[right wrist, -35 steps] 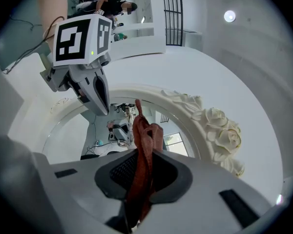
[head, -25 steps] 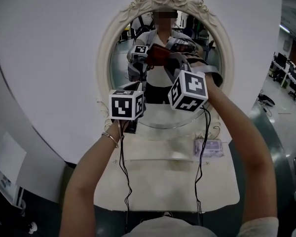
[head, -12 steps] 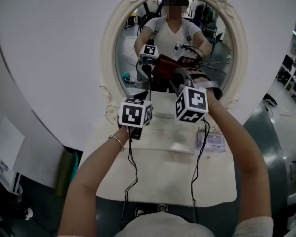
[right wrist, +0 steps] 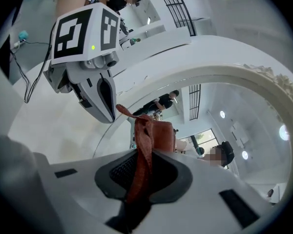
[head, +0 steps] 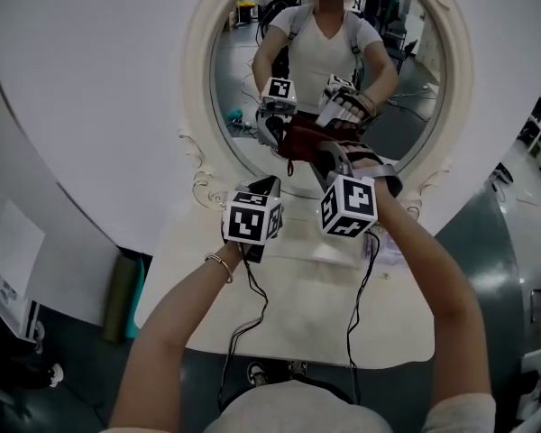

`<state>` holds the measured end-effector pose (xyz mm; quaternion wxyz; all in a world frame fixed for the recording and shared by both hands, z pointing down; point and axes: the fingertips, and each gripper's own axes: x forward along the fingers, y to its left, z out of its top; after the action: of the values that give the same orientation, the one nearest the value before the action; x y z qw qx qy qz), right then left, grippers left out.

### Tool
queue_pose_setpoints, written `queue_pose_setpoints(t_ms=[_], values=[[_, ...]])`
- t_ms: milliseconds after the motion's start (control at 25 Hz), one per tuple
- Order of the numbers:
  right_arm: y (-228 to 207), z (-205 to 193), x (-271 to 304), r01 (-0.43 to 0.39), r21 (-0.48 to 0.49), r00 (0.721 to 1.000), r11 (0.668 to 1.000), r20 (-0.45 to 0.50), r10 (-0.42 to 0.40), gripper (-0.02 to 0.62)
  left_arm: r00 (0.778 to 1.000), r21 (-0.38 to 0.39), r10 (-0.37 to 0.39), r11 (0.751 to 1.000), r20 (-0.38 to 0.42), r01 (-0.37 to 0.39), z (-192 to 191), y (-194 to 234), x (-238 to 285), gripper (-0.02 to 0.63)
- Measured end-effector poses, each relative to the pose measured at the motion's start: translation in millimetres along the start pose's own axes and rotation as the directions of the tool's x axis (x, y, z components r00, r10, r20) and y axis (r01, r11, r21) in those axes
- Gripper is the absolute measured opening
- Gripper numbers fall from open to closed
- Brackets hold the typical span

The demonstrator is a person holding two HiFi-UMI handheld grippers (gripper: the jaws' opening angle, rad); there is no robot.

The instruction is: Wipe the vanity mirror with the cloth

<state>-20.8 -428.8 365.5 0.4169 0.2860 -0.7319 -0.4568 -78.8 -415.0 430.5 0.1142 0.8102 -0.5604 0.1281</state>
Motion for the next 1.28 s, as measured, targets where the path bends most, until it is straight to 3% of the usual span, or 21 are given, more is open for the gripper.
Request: queue_pose_setpoints(t_ms=[240, 440, 680, 1280], values=[[48, -7, 21, -0.064, 0.004, 0.998, 0.998, -0.004, 0.064, 0.063, 1.000, -0.043, 0.005, 0.999, -0.018, -0.006, -39, 2, 12, 0.011], [94, -13, 37, -0.139, 0.030, 0.990, 0.990, 0.005, 0.139, 0.063, 1.000, 0.015, -0.009, 1.000, -0.016, 0.009, -67, -5, 15, 0.011], [135, -23, 54, -0.202, 0.080, 0.979, 0.976, 0.004, 0.202, 0.063, 0.999, -0.021, -0.002, 1.000, -0.054, 0.001, -100, 0, 17, 0.011], [162, -24, 60, -0.279, 0.112, 0.960, 0.954, 0.016, 0.279, 0.063, 0.996, -0.066, 0.019, 0.997, -0.089, -0.025, -125, 10, 14, 0.011]])
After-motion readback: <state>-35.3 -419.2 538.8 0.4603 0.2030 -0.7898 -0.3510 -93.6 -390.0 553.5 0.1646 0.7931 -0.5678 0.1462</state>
